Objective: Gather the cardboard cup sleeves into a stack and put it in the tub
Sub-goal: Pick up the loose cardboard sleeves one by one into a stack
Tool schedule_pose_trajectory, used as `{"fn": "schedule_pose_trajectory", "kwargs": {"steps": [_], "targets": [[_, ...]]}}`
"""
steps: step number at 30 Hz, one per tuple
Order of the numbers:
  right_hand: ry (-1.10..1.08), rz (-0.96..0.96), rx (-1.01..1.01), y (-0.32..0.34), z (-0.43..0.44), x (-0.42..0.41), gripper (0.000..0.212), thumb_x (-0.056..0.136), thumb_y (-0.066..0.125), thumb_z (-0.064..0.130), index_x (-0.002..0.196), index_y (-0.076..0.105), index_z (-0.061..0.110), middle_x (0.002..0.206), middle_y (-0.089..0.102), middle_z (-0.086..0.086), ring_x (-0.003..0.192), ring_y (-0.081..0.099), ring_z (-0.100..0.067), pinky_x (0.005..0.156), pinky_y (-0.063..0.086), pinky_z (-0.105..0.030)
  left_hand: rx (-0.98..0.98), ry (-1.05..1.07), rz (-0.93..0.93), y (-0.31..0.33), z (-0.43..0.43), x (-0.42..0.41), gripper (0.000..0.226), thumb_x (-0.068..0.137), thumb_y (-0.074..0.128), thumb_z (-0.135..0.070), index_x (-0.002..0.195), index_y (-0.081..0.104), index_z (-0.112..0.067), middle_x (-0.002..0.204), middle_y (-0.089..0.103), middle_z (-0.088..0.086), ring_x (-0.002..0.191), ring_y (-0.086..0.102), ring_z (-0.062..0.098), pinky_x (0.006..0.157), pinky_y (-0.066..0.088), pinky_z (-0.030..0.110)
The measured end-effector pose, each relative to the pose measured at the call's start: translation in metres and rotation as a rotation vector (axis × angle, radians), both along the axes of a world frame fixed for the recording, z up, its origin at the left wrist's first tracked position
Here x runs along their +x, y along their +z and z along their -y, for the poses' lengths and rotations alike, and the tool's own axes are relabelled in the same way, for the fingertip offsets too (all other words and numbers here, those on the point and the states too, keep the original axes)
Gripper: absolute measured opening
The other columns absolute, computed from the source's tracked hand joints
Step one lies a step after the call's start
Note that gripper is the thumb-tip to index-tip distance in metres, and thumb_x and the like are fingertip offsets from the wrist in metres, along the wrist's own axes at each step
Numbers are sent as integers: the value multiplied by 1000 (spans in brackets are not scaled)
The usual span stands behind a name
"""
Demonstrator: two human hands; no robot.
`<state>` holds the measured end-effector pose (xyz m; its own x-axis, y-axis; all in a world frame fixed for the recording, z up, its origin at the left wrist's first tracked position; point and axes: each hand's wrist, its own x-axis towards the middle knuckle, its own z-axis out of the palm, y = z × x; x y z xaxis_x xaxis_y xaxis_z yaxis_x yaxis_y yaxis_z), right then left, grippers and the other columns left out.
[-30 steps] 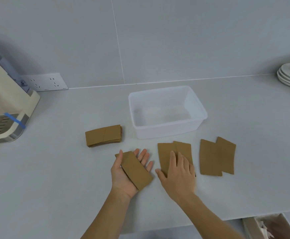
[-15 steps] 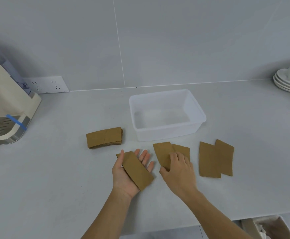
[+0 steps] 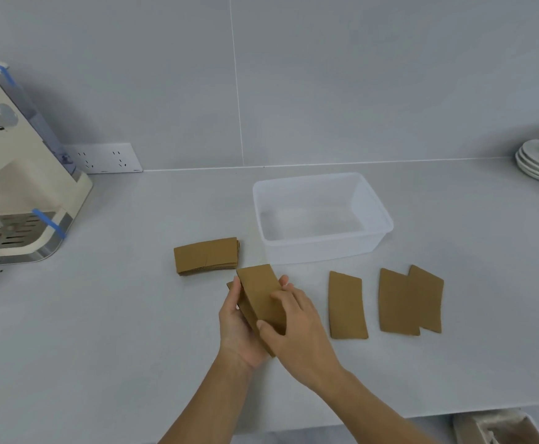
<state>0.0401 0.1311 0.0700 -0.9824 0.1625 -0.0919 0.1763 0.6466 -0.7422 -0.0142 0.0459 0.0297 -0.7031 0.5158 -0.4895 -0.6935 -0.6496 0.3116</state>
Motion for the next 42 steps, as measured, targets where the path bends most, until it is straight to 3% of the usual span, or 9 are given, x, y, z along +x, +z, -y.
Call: {"fn": "schedule_pose_trajectory", "kwargs": {"steps": [8,12,16,20,26,29,34,37,42], "targets": [[56,25,44,-3,13,7,46,87,53,28,130,41,18,144,34,3,130,29,-14,114,23,-33,40,5,-70,-3,3,6,69,70,57,-54,127,57,-14,126,63,12,117,59,28,108,33,55],[78,36,92,-5,10,9,45,86,52,31,128,44,18,142,36,3,127,31,-13,114,21,-33,33,2,-52,-2,2,9,64,71,58,-49,124,60,-14,124,65,12,114,61,27,97,44,53],[112,63,118,-4,0,9,47,86,53,35,129,46,17,144,35,1,130,30,-16,114,18,-32,16,1,-14,-4,-5,8,63,70,61,-47,123,61,-14,117,68,11,110,63,26,105,39,51],[138,90,52,0,-17,9,50,87,52,39,132,43,19,141,39,3,127,35,-15,110,27,-31,-2,-2,-3,-4,-14,9,60,71,61,-47,123,61,-17,110,71,8,106,65,24,98,45,47],[-12,-12,79,4,-55,10,43,90,49,40,130,44,23,122,55,5,105,53,-11,87,44,-24,45,63,23,1,-26,8,53,81,55,-46,123,61,-15,113,68,9,100,66,25,82,55,45],[-171,-16,164,2,-74,8,43,92,45,39,129,44,18,128,54,3,113,52,-15,90,40,-27,68,95,27,1,-29,5,54,82,56,-44,126,58,-13,112,68,10,101,65,25,88,52,48],[-284,48,406,-16,-90,11,39,91,45,39,117,47,10,117,57,-7,103,54,-25,87,40,-33,71,121,34,-2,-35,8,54,78,60,-43,123,59,-13,110,69,10,99,67,25,94,47,49],[-317,75,451,-30,-90,15,50,88,48,44,124,43,9,127,52,-9,113,49,-26,93,39,-35,55,124,50,-4,-37,10,51,80,58,-43,122,59,-13,116,67,11,100,66,25,92,48,49],[-280,200,464,-46,-86,19,79,87,41,56,145,8,14,154,17,-16,140,22,-29,113,23,-39,44,136,51,-6,-37,12,51,82,57,-41,124,57,-13,120,65,10,103,64,25,94,47,48]]}}
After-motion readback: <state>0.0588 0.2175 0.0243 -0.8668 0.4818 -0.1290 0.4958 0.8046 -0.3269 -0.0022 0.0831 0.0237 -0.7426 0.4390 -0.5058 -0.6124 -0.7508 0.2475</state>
